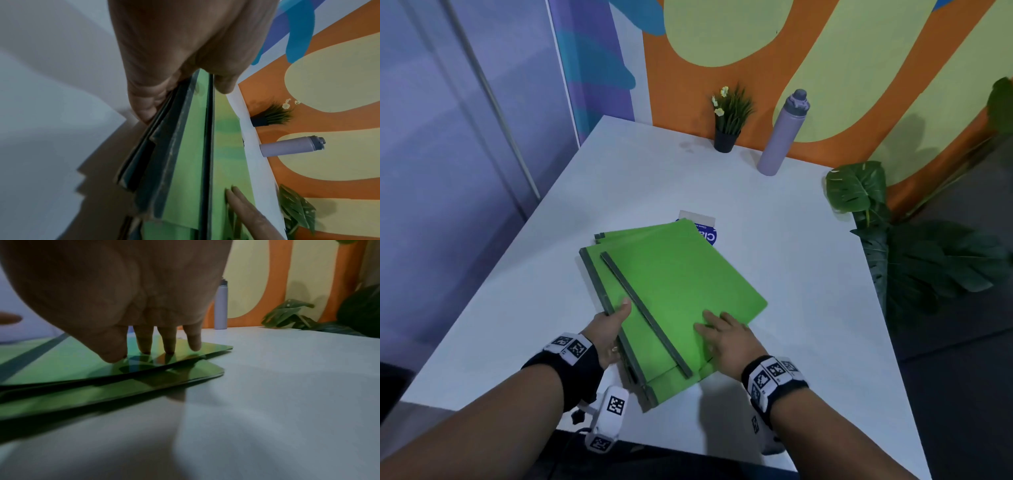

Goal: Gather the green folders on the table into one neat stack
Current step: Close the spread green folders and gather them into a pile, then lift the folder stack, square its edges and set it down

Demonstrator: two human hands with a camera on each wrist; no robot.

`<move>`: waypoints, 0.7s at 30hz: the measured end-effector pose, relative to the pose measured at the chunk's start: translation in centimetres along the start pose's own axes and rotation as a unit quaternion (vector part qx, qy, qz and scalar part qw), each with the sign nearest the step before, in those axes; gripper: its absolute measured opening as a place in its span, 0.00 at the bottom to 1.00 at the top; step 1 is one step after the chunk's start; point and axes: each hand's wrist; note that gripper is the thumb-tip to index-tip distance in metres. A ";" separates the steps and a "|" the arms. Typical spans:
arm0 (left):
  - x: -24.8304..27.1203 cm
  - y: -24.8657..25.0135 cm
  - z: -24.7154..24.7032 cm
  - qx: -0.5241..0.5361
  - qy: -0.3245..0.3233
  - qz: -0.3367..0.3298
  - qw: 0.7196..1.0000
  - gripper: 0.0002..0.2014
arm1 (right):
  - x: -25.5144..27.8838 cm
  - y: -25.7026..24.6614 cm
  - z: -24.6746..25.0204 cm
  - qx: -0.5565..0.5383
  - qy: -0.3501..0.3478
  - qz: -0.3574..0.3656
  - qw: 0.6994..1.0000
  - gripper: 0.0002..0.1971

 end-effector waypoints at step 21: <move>8.6 7.0 -2.2 -0.047 -0.130 -0.373 0.918 0.30 | 2.5 3.8 10.4 -0.649 0.343 -0.101 0.672 0.23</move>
Point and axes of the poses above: each hand's wrist, its own x-axis away from the middle knuckle, its own z-axis out of the back of the hand, y = z × x, and after that the axes turned 9 degrees about x, right-handed
